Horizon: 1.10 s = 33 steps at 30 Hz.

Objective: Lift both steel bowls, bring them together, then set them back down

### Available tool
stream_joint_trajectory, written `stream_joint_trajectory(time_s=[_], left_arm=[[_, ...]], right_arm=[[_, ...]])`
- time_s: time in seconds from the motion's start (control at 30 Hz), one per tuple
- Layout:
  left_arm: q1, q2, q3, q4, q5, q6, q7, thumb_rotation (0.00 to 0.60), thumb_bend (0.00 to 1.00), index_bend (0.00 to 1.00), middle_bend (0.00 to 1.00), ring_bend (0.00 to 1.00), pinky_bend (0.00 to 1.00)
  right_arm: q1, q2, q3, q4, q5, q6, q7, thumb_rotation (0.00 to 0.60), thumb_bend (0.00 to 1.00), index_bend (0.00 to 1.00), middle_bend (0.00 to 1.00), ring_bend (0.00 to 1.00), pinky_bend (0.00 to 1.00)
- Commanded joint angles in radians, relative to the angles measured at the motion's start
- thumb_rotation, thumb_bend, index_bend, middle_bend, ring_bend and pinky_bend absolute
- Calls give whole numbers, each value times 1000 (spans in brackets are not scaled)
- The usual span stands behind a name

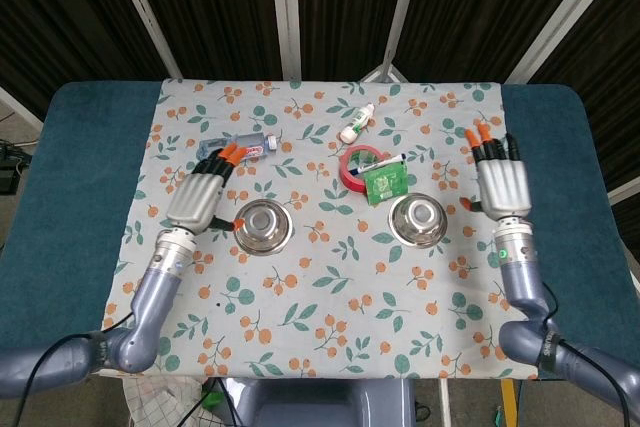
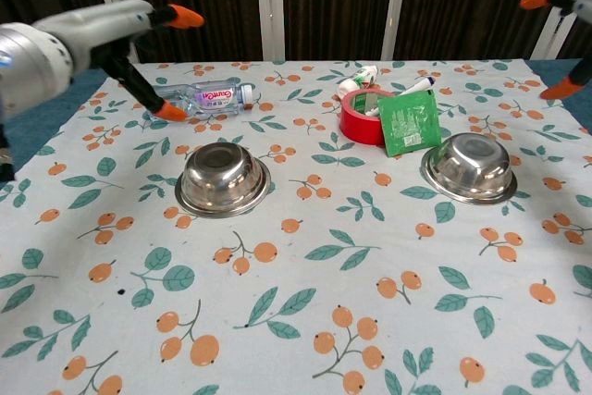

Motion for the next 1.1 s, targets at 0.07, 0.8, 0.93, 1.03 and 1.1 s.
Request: stream_joint_trajectory(time_s=[0.07, 0.8, 0.93, 1.03, 1.1], left_arm=[[117, 204, 59, -160, 65, 136, 74, 600, 0, 83, 0, 0, 122], [554, 441, 360, -140, 514, 437, -306, 600, 0, 87, 0, 0, 113], [616, 429, 395, -160, 587, 509, -332, 600, 0, 87, 0, 0, 108], [656, 409, 416, -145, 633, 555, -318, 600, 0, 87, 0, 0, 106], [685, 384, 426, -123, 651, 580, -301, 600, 0, 87, 0, 0, 106]], right_arm=[[-57, 82, 20, 35, -4, 6, 117, 600, 0, 98, 14, 142, 32], [-372, 309, -196, -211, -422, 287, 326, 600, 0, 99, 15, 123, 17], [-421, 320, -248, -298, -461, 327, 268, 600, 0, 99, 15, 122, 17], [-449, 314, -273, -322, -493, 360, 226, 600, 0, 104, 15, 122, 17], [-466, 311, -296, -335, -513, 369, 196, 600, 0, 106, 15, 122, 17]])
